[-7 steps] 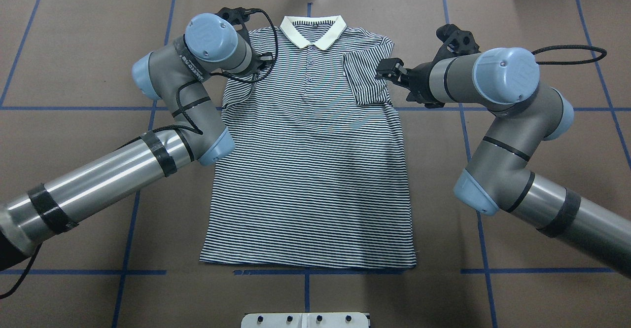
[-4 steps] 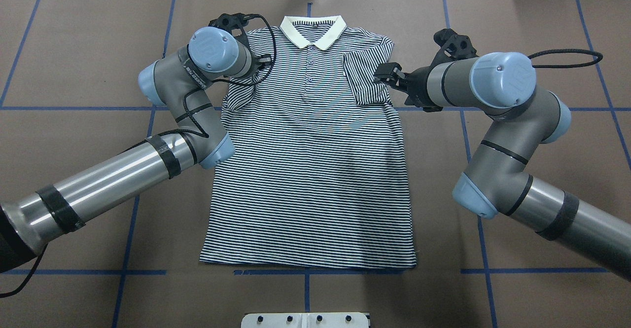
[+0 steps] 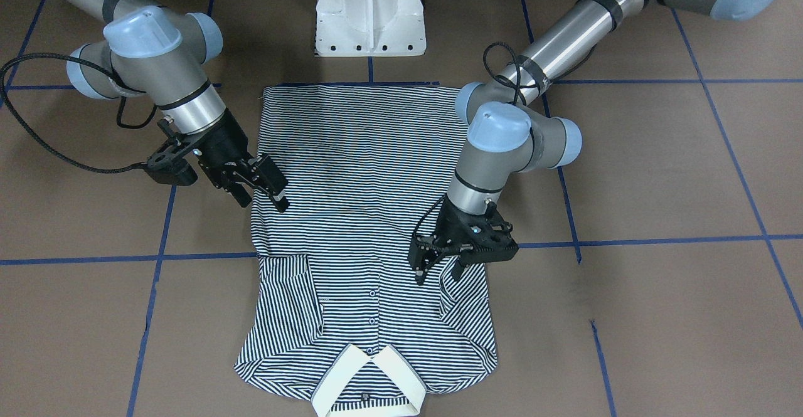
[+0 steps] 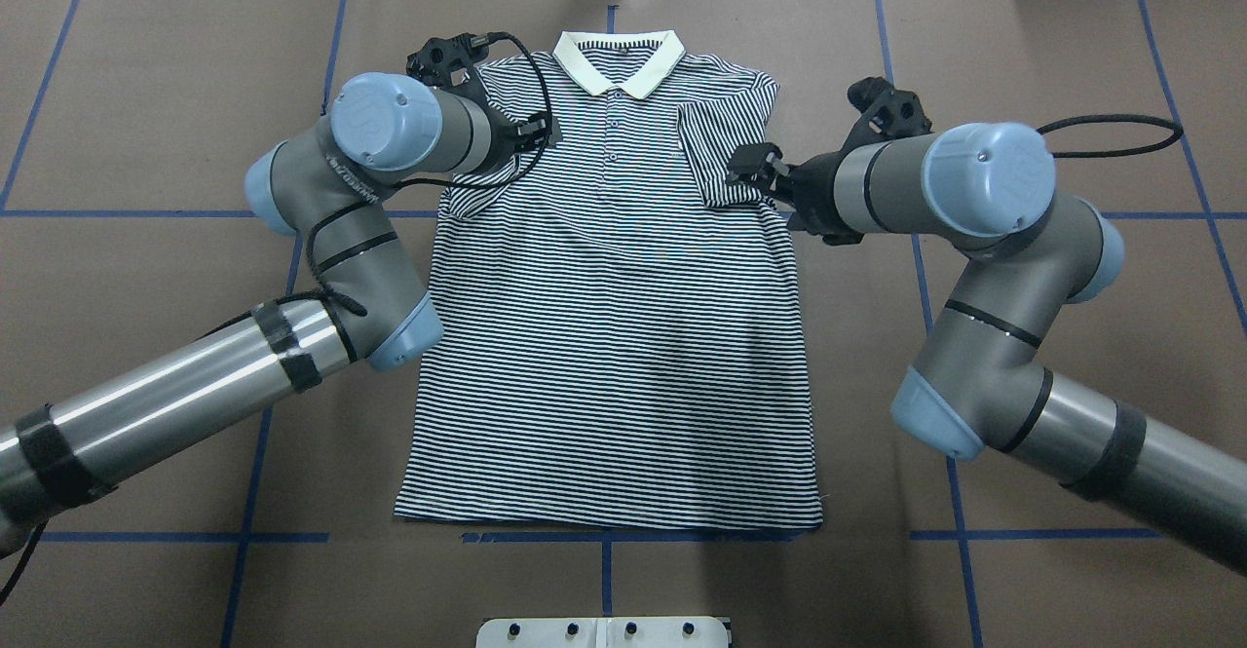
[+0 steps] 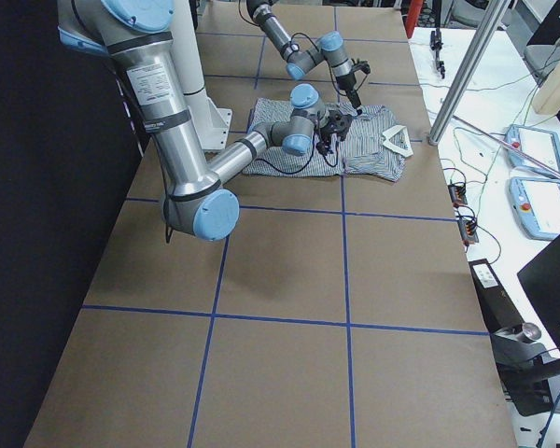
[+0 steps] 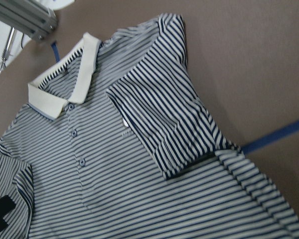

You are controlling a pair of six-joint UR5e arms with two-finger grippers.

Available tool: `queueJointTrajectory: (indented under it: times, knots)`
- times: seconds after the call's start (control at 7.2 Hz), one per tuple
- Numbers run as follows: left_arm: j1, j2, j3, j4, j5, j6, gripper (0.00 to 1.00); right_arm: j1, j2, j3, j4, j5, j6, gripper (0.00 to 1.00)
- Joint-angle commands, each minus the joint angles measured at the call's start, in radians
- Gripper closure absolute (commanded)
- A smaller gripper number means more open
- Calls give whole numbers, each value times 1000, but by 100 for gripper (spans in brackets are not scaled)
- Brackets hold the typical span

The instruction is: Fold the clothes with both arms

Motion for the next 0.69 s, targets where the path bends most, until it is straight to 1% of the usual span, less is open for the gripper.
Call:
queueJointTrajectory:
  times: [0.0, 0.14, 0.28, 0.42, 0.56]
  knots:
    - [40, 161, -283, 6, -53, -80, 19, -150, -18, 163, -224, -11, 98, 0]
    - [57, 240, -389, 4, -100, -80, 19, -220, -82, 305, -336, -20, 143, 1]
    - [55, 286, -434, 2, -157, -79, 17, -315, -127, 380, -386, -99, 232, 1]
    - [51, 314, -470, 4, -188, -79, 17, -428, -161, 394, -395, -234, 274, 4]
    - [52, 355, -490, 2, -191, -77, 17, -486, -214, 415, -447, -296, 303, 9]
